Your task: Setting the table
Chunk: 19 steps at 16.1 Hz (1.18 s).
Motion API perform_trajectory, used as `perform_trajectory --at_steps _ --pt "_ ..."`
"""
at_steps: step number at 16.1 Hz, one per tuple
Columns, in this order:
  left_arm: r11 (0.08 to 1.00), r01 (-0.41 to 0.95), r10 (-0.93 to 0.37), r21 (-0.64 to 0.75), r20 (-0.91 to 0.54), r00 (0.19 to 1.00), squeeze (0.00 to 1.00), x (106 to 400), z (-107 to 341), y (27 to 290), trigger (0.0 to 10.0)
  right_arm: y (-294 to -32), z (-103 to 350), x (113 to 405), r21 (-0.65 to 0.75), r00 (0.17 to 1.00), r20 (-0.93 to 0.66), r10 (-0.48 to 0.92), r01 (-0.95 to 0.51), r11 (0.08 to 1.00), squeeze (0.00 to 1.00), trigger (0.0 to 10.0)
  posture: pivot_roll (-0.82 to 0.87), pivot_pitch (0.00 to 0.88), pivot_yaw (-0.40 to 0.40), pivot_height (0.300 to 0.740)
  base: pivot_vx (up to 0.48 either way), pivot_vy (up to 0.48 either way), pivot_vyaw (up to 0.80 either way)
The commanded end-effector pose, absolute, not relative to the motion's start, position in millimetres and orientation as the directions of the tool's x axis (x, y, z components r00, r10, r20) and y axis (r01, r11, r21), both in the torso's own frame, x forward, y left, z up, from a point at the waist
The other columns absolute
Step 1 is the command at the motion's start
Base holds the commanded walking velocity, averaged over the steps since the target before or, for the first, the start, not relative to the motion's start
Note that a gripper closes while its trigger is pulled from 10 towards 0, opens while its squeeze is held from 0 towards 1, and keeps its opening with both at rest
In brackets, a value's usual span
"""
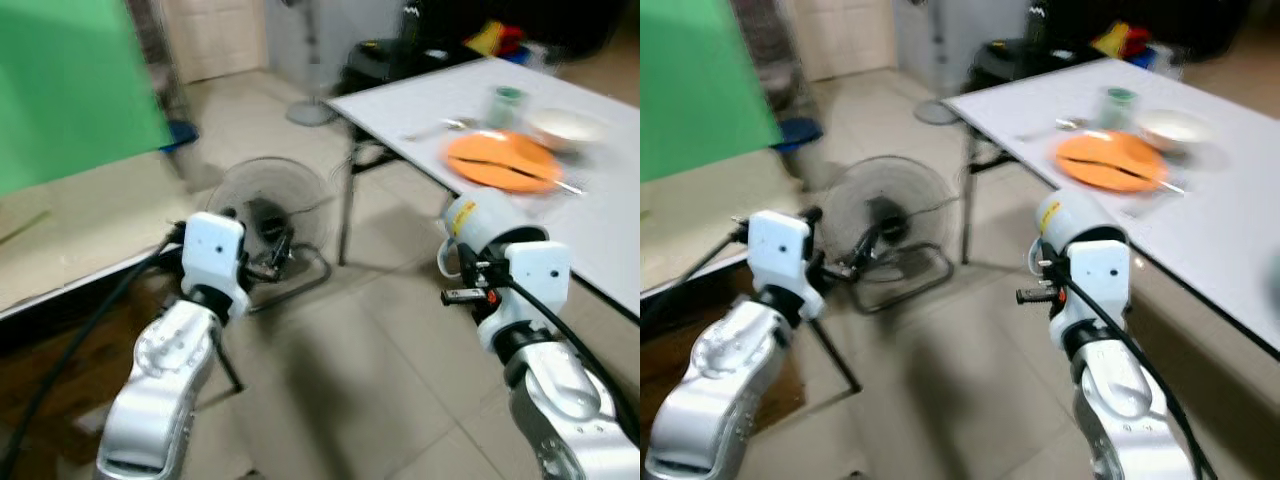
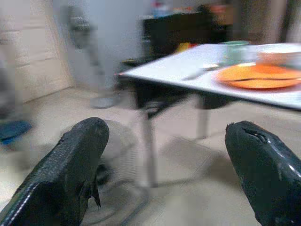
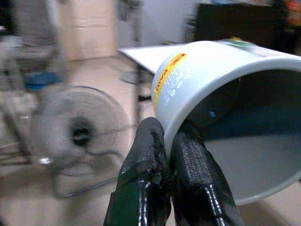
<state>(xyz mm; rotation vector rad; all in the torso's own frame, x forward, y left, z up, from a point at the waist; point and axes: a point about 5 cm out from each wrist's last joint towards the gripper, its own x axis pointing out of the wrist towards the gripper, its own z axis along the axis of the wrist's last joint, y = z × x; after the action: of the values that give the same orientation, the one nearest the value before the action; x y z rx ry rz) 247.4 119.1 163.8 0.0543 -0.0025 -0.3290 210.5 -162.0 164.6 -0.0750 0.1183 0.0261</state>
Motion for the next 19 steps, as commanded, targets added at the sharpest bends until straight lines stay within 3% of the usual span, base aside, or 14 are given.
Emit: perform_trajectory --at_steps 1,16,19 --pt "0.943 0.326 -0.327 0.066 -0.003 0.945 0.0 247.9 166.6 122.2 10.0 -159.7 168.6 209.8 -0.061 0.994 -0.104 0.023 -0.029 0.998 0.0 10.0 0.05 0.0 0.051 0.74 0.0 0.0 -0.8" --pt "0.944 0.319 -0.322 0.079 0.022 0.947 0.0 253.8 166.6 124.4 10.0 -179.7 174.6 215.5 -0.12 0.991 -0.107 -0.081 0.068 0.99 0.0 10.0 0.02 0.003 0.034 0.74 0.0 0.0 -0.8" --pt "0.941 0.33 -0.333 0.074 0.027 0.943 0.0 255.0 166.5 123.3 10.0 -179.6 175.8 216.3 -0.13 0.991 -0.105 -0.083 0.069 0.989 0.0 10.0 0.01 0.004 0.04 0.74 0.25 0.0 -0.8"
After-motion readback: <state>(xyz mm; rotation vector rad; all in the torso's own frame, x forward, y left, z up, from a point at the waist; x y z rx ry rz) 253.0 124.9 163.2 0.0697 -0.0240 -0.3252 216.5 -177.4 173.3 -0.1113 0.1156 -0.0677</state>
